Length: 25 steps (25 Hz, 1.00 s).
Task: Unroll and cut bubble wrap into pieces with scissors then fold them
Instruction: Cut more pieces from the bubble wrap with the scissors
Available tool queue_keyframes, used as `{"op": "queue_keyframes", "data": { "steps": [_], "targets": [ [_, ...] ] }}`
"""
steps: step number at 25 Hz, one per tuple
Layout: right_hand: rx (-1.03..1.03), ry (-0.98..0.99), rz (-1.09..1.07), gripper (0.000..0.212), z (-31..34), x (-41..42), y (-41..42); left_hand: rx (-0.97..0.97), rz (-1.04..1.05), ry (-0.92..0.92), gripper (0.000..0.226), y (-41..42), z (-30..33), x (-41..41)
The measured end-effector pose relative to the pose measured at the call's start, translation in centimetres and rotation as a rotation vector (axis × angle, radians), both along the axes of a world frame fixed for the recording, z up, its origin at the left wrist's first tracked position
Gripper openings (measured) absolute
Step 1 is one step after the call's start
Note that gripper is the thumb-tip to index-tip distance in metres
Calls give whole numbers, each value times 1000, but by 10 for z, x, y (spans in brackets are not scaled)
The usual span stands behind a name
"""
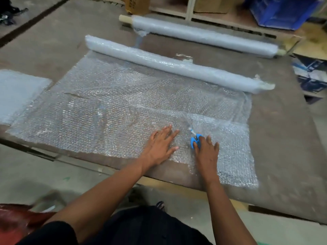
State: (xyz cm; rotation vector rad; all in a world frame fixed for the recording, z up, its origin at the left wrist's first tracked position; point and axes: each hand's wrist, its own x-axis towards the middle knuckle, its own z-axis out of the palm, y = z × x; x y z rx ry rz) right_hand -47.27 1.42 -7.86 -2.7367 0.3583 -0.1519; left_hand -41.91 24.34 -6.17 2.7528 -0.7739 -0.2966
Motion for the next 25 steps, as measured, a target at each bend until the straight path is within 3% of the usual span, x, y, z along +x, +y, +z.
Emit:
{"op": "queue_keyframes", "data": {
  "steps": [5,15,19,22,25],
  "targets": [
    [81,12,-25,35,7,-27,-12,122,-110,11,77,-24,-16,-9],
    [8,-10,-111,39,7,-49,-35,88,-68,-47,77,-36,-8,-35],
    [90,-2,-143,36,8,-52,-44,89,-173,-39,74,-48,-5,-39],
    [112,-115,-97,33,13,-57,-43,98,-178,-46,77,-47,-11,-44],
    [292,-317,-107,32,23,-65,-26,-17,-202,-88,71,-37,-11,-51]
  ]
}}
